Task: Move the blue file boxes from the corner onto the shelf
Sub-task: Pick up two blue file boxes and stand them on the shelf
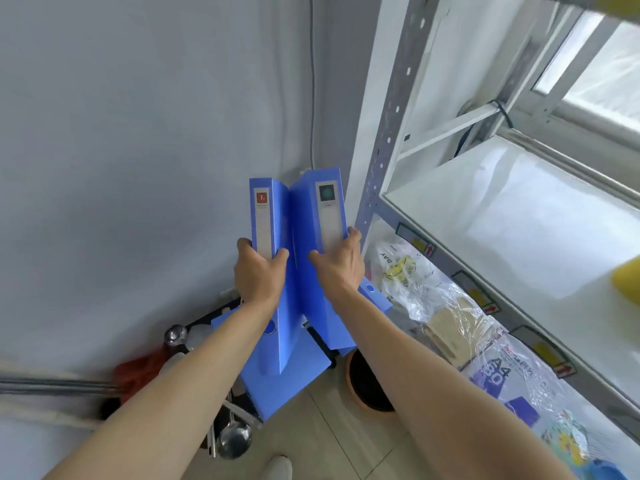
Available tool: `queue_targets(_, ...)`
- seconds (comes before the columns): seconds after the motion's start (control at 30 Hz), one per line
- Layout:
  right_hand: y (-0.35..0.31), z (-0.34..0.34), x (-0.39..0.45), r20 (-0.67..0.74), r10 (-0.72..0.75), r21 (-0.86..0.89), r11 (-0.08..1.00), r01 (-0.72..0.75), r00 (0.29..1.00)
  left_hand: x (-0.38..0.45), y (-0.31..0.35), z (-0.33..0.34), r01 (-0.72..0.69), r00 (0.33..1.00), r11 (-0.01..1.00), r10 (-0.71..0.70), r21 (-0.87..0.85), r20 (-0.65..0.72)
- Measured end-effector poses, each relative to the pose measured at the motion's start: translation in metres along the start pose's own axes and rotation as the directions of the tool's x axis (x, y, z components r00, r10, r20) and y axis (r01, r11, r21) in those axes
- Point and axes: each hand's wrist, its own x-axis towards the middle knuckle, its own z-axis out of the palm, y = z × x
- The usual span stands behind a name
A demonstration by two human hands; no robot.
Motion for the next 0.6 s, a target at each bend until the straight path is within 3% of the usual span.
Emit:
queue_targets(0.13, -0.019, -0.028, -0.031, -0.074, -0.041, 0.091, 0.995, 0.048, 0.996, -0.029, 0.037, -0.019, -0.087, 0.996, 0.995, 0.088, -0.053, 0.008)
queue_targets(0.3, -0.035, -0.071, -0.066, -0.267, -0.083, 0.196, 0.971, 0.139, 0.96, -0.063, 0.076, -0.029, -0.252, 0.962, 0.958, 0.263, -0.14, 0.072)
queue_targets(0.6, -0.013, -0.138, -0.098, -0.606, -0.075, 0.28, 0.912, 0.301, 0.792, -0.124, 0.115, 0.001, -0.368, 0.841, 0.856, 0.473, -0.363, 0.264)
